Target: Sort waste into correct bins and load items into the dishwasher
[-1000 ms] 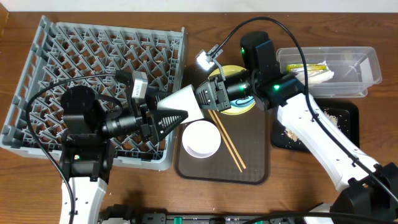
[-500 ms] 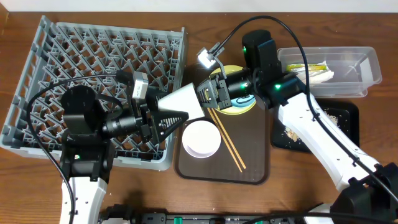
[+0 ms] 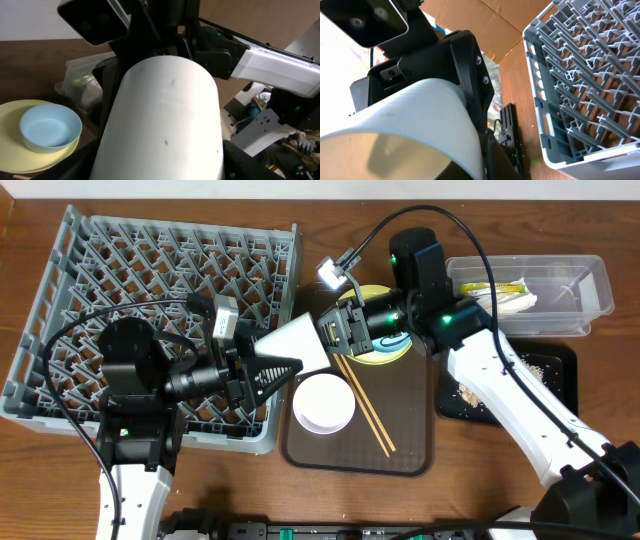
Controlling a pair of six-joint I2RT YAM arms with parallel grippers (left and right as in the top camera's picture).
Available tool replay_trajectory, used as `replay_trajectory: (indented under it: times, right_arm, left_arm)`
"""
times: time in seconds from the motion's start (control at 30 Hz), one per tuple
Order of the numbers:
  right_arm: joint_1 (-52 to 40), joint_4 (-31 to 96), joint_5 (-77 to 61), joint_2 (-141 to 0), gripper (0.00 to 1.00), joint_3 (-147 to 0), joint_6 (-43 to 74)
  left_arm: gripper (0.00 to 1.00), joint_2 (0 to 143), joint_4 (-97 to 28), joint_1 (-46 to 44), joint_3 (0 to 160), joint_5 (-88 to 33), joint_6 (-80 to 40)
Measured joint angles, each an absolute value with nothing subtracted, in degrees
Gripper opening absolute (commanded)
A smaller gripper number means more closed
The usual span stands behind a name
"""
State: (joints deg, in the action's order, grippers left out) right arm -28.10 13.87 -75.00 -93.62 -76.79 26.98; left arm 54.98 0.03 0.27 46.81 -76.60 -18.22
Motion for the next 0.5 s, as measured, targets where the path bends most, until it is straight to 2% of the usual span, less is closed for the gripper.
replay_trajectory:
  times: [0.23,0.37,0.5]
  right_arm:
    - [-25.67,14.24,-74.56,-93.62,0.51,-76.79,26.41]
    - [-20.75,17.63,-72.73,-93.62,0.52,-76.82,25.12]
    - [-17.02,25.89,-66.61,-93.62,0.46,-76.84,22.02]
  left_arm:
    - [0.64,54.98,-5.04,0.16,46.81,-70.67,-16.75]
    - [0.63,55.02,-10.5,0.3,46.76,-62.37,-14.9]
    - [0.61,55.02,-12.73,0.86,46.76,-54.54,-14.09]
